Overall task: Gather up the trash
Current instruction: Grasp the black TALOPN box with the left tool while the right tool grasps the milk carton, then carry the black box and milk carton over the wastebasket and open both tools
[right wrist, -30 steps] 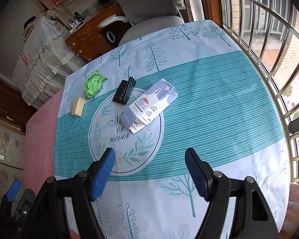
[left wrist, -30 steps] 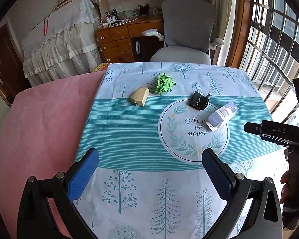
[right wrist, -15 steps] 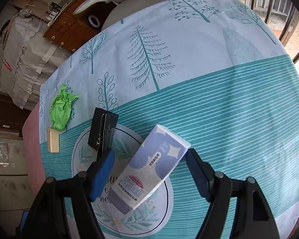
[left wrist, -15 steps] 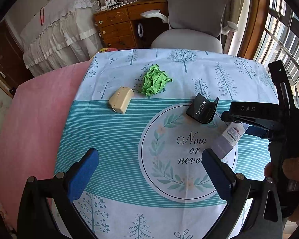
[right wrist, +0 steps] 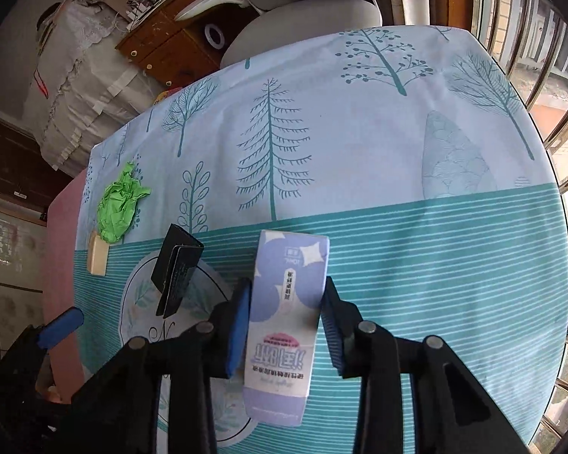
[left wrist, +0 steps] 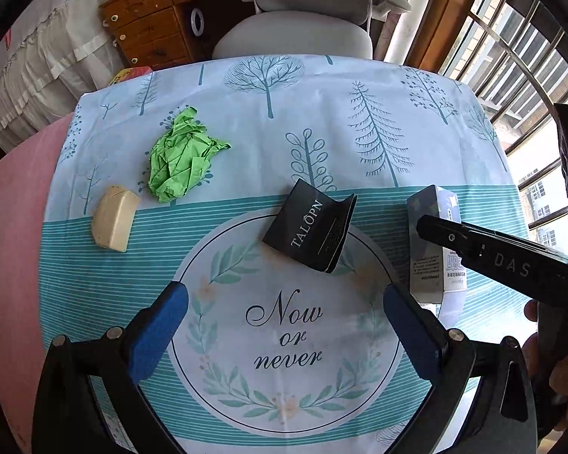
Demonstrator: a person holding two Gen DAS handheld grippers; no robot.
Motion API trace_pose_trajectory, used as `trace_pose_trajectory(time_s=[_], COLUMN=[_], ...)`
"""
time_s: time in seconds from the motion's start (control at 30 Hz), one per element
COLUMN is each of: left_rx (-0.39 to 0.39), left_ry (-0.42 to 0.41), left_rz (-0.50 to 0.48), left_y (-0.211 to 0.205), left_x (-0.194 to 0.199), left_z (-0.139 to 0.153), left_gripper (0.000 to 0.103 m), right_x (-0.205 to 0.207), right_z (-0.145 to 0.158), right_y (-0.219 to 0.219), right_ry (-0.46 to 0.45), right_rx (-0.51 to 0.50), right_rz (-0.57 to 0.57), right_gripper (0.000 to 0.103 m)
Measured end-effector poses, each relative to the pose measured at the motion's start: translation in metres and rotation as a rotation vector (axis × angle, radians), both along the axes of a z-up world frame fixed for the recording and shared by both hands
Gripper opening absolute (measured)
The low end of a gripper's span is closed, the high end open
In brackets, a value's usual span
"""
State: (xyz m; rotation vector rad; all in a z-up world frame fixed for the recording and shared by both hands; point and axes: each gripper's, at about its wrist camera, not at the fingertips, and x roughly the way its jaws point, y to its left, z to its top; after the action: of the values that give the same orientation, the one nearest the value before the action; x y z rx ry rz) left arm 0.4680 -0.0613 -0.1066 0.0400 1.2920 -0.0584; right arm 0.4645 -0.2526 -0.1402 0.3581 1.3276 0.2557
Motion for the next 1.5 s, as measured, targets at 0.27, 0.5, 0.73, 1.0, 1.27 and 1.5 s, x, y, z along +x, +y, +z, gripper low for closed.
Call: trace_pose_trajectory(time_s=[0.27, 0.5, 0.73, 1.0, 1.27, 1.5], left_rx=[-0.033, -0.009, -0.028, -0.07, -0.177, -0.175], left_ry=[0.132, 0.165, 0.128, 0.036, -0.014, -0.039], left_rz=[-0.054, -0.099, -0.11, -0.077, -0.083, -0.19], left_y=[-0.011, -0.019, -0.024, -0.013, 0.023, 0.052], left_x=[0.054, 0.068, 0.059, 0.003, -0.105, -0.239], left_z=[-0.043, -0.062, -0.052, -0.017, 0.033, 0.057], left_gripper=[0.102, 0.083, 0.047, 0.044, 0.044, 0.044], right_x=[-0.004, -0.008, -0.014, -0.044, -0.133, -0.252], right_z=[-0.004, -0.005, -0.005, -0.003, 0.008, 0.035], right_y=[-0.014, -0.018, -0.015, -0.003, 0.012, 0.034], right_ry=[-0.005, -0.016, -0.032, -0.008, 0.022, 0.007], right_rx=[0.079, 0.098, 0.079, 0.044, 0.064, 0.098], right_rz=[-0.021, -0.015, -0.017, -0.018, -0.059, -0.087], right_gripper=[0.036, 0.035, 0.035, 0.035, 0.034, 0.034])
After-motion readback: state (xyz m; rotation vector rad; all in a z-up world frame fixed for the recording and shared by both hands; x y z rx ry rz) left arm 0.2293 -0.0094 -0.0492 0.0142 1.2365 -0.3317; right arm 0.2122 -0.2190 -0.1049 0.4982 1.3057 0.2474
